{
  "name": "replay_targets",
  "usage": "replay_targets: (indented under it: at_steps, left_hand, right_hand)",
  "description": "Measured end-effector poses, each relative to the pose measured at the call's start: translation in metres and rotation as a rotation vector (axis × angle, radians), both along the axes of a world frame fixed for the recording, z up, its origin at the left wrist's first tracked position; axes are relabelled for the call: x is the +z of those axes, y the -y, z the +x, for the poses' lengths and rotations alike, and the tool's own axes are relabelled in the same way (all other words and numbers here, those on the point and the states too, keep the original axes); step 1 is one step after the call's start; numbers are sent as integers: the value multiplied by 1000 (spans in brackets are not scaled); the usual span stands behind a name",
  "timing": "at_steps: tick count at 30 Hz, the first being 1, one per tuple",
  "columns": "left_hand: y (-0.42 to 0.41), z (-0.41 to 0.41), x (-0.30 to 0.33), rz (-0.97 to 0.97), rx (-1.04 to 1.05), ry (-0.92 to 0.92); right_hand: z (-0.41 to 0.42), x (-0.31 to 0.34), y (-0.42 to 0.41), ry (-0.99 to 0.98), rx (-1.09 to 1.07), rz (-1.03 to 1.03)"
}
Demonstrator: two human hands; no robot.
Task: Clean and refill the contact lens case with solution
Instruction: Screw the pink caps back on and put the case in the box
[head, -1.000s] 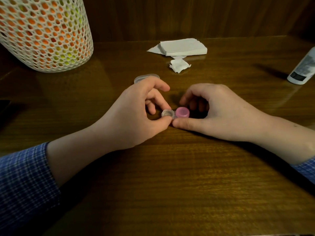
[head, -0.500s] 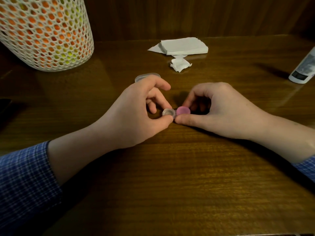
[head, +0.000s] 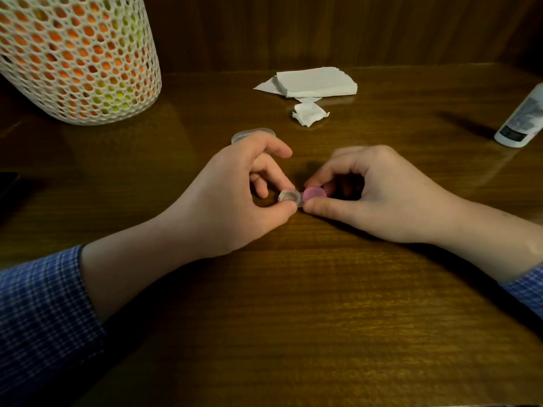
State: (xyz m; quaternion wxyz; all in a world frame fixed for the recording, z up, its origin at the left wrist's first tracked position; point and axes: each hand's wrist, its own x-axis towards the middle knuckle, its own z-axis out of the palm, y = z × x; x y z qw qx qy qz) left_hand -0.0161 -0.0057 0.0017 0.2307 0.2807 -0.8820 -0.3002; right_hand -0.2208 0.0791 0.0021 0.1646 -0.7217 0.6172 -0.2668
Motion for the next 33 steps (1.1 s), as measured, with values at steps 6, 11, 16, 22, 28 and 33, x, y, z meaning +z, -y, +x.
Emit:
replay_targets:
  at_steps: [6, 11, 16, 22, 28, 33]
  left_hand:
    - [0, 0, 1, -10, 3, 3]
    - [0, -1, 1, 2, 9, 13]
    - [0, -1, 1, 8, 8, 6]
    - [0, 0, 1, 6, 6, -2]
    - [-1, 0, 2, 4, 11, 6]
    - [-1, 0, 2, 28, 6, 1]
  right_hand:
    - [3, -2, 1, -9, -37, -44]
    - [-1, -1, 1, 3, -9, -13]
    - [-3, 0, 2, 30, 51, 16]
    - [0, -1, 2, 19, 11, -6]
    - [2, -3, 3, 28, -34, -35]
    - [-2, 1, 1, 23, 39, 39]
